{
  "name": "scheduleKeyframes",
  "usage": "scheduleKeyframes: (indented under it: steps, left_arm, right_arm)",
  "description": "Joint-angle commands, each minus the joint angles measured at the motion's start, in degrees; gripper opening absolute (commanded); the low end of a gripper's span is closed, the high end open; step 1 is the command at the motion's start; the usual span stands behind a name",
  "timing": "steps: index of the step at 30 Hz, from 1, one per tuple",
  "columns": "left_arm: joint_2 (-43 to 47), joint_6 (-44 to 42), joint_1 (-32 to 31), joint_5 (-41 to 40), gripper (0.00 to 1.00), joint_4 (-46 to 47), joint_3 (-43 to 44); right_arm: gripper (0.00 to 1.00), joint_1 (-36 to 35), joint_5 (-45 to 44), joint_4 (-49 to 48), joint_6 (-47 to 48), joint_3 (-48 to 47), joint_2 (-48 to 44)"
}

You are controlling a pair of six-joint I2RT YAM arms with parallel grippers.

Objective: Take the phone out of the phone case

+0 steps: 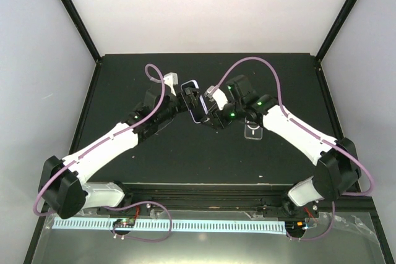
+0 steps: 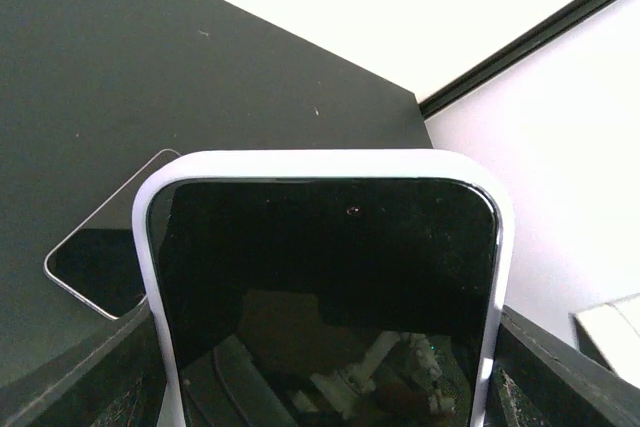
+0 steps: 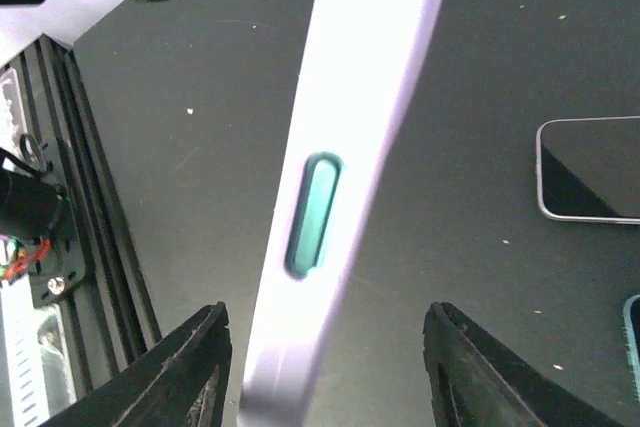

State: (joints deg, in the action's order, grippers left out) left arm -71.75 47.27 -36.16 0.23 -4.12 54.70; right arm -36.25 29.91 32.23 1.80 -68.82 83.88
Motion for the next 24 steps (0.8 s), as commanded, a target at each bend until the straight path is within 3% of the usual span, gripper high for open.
scheduleKeyframes:
  steps: [1, 6, 9, 11, 14, 15, 19, 24]
  left_arm:
    - [2.01, 1.3, -0.89, -0.71, 0.33, 4.35, 0.68]
    - [3.18, 1.06, -1.27, -1.55, 0.33, 3.88, -0.04]
    - [3.84, 0.73, -1.39, -1.83, 0.35, 4.04, -0.72]
    - [4.15, -0.6, -1.45, -1.51, 0.49, 4.18, -0.88]
    - [4.16, -3.7, -0.76, -2.21, 0.92, 2.67, -0.01]
    - [4.16, -4.48, 0.14, -1.85, 0.98, 1.22, 0.61]
    - [6.38, -7.54, 6.06, 8.27, 0.99, 3.62, -1.38]
    - [12.21, -8.46, 9.81, 25.38, 0.99, 22.24, -12.62]
  right_arm:
    - [0.53, -1.51, -0.06, -4.45, -2.82, -2.22, 1.65]
    - [0.43, -1.76, 1.37, -5.53, -5.16, -2.34, 1.37]
    - [0.24, -1.72, 1.5, -5.9, -5.7, -2.2, 0.88]
    - [0.12, -1.65, 1.66, -5.8, -6.25, -2.4, 0.8]
    - [0.03, -1.43, 1.05, -3.9, -6.76, -3.36, 0.89]
    - [0.02, -1.23, 1.1, -3.36, -6.56, -3.56, 0.61]
    - [0.01, 0.65, 3.83, -2.07, -4.56, -2.66, -1.92]
    - [0.01, 3.4, 12.9, 2.19, 1.79, -1.49, -5.83]
